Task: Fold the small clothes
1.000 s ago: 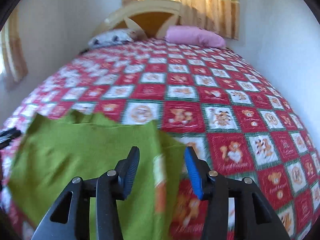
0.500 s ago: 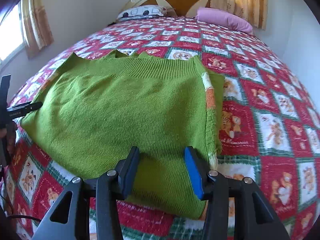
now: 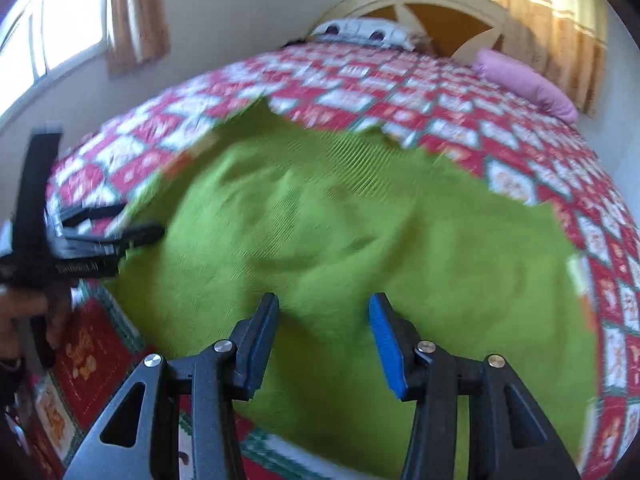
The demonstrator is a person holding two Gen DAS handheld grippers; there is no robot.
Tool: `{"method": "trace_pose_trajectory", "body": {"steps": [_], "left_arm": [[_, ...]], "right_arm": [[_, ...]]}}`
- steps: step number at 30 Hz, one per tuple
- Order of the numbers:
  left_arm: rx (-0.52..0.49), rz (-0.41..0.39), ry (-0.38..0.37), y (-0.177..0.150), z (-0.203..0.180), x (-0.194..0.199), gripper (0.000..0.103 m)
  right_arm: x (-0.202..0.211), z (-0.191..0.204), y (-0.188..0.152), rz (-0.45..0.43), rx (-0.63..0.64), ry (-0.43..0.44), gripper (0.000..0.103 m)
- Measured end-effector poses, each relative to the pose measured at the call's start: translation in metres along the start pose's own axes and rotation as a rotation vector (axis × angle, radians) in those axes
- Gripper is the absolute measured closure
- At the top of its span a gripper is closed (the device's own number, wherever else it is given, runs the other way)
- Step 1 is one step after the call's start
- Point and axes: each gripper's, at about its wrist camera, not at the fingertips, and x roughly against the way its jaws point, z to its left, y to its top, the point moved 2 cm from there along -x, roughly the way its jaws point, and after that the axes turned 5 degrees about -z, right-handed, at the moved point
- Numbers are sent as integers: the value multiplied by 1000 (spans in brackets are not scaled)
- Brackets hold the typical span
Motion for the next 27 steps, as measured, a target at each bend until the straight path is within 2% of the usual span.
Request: {"method": "trace_pose_trajectory", "body": {"steps": [4,14,15,16,19,23,25,27], "left_arm": [[-28,13,3,-6,-2,3,5],[-55,32,-1,-18,-2,11,2],[-54,32,-2,-19,-2,12,2],[-54,33,-2,-20,-2,13,2],[-54,35,-4,-22,-1,14,2],[-55,38,0,-23,-1,16,2],[-55,40,0,-25,0,18,2],[-56,41,0,-27,0,20,2]], "right_arm": [[1,18,-23,3,83,-64,52],[22,8,-31,10,35,13,53],[31,2,-30,-14,15,32,53],[42,-7,-28,-53,-7,14,53],[64,-52,-26,-126,-105,-81,53],[65,-121,-45,-77,-250,-205,53],[55,-144,-65,-8,-311,-197,53],[56,-146,-80,-23,-311,-158,53]]}}
